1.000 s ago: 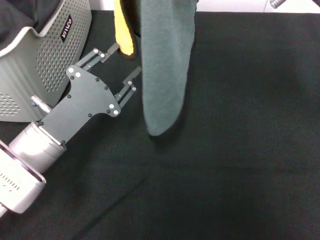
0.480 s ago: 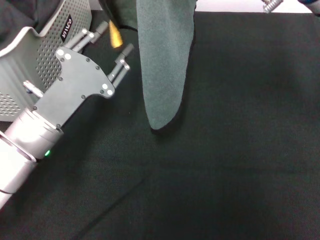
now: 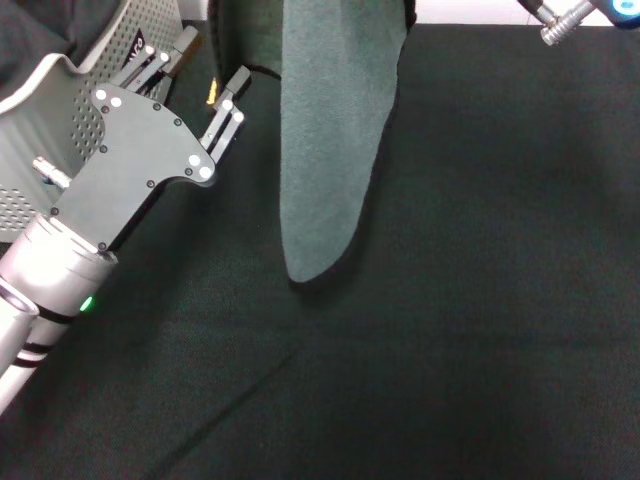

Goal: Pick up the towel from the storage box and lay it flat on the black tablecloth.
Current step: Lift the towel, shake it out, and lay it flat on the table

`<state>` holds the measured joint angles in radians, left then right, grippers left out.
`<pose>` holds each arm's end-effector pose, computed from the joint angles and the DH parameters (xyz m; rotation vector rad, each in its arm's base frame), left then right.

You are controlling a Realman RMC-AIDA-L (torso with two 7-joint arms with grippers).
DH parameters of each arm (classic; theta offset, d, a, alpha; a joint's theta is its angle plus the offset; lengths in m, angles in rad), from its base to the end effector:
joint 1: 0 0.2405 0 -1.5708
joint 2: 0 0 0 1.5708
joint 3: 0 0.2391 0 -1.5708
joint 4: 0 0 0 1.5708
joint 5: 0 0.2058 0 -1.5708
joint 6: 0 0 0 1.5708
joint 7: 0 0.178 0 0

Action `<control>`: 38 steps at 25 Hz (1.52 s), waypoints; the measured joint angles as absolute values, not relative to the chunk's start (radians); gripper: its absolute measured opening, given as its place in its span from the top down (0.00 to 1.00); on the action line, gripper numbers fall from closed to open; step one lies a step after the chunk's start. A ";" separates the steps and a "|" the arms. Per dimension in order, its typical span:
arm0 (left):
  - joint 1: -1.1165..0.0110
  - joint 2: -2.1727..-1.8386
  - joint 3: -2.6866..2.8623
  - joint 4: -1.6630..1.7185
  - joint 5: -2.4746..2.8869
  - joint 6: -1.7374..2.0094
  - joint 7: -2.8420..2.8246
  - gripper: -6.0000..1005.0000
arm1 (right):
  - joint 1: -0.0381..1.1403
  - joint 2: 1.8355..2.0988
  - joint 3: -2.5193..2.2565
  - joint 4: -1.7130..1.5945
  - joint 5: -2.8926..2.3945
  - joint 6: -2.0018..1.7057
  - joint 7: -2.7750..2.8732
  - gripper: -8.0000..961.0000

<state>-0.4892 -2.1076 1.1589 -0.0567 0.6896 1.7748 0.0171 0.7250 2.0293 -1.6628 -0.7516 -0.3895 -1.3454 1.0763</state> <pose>-0.2178 0.2956 -0.0168 -1.8184 0.1543 -0.9950 -0.0072 0.3646 0.0215 -2.2848 0.0562 1.8478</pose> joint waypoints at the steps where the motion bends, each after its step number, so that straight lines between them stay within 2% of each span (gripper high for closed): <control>1: -0.489 -2.108 1.160 -0.057 0.698 1.771 0.018 0.51 | 0.724 2.029 -1.661 -0.752 -0.389 -1.347 1.076 0.99; 8: -0.488 -2.108 1.161 -0.057 0.742 1.734 0.020 0.52 | 0.720 2.029 -1.655 -0.753 -0.381 -1.368 1.075 0.99; 10: -0.487 -2.108 1.161 -0.057 0.743 1.733 0.018 0.59 | 0.720 2.029 -1.655 -0.754 -0.381 -1.374 1.075 0.99; 26: -0.485 -2.108 1.161 -0.055 0.776 1.729 0.022 0.59 | 0.719 2.029 -1.655 -0.755 -0.380 -1.374 1.072 0.99; 37: -0.485 -2.108 1.158 -0.052 0.781 1.729 0.018 0.95 | 0.719 2.028 -1.654 -0.751 -0.380 -1.373 1.071 0.99; 38: -0.484 -2.108 1.158 -0.052 0.781 1.729 0.018 0.95 | 0.719 2.028 -1.654 -0.750 -0.380 -1.373 1.072 0.99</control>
